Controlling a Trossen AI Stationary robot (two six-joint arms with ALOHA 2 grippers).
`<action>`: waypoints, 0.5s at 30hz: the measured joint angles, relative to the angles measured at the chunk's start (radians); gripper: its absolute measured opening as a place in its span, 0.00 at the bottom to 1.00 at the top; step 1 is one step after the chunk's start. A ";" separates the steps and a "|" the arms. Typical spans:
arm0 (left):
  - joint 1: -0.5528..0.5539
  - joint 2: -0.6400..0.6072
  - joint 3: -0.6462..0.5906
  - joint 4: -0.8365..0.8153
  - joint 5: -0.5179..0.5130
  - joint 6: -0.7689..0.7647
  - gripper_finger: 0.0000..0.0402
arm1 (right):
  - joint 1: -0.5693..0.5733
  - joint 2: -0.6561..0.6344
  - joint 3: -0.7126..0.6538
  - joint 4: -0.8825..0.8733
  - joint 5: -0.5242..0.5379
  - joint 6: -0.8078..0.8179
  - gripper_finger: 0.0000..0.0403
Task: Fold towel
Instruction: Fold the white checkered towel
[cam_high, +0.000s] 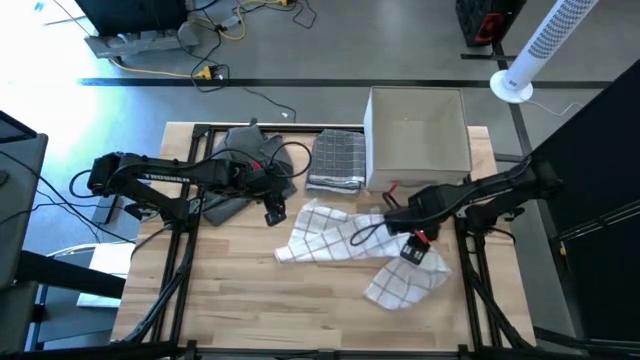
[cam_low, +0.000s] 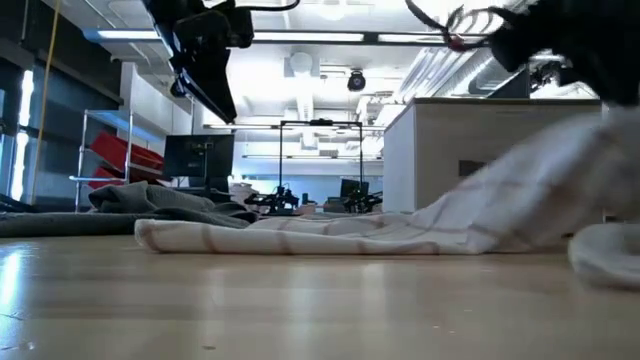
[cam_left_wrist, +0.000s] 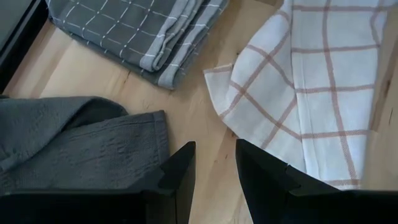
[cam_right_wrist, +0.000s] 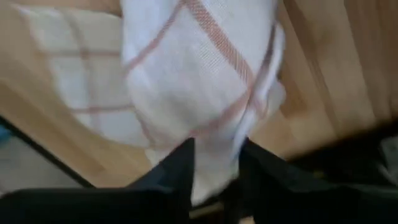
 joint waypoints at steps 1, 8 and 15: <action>0.000 0.000 0.000 -0.002 0.000 0.000 0.27 | 0.003 0.000 0.000 -0.021 0.003 -0.006 0.40; -0.006 -0.003 0.000 -0.122 0.011 0.000 0.27 | 0.030 -0.018 0.110 0.035 0.117 -0.039 0.51; -0.110 -0.014 0.001 -0.260 0.115 -0.113 0.26 | 0.027 -0.019 0.215 0.210 0.272 -0.111 0.50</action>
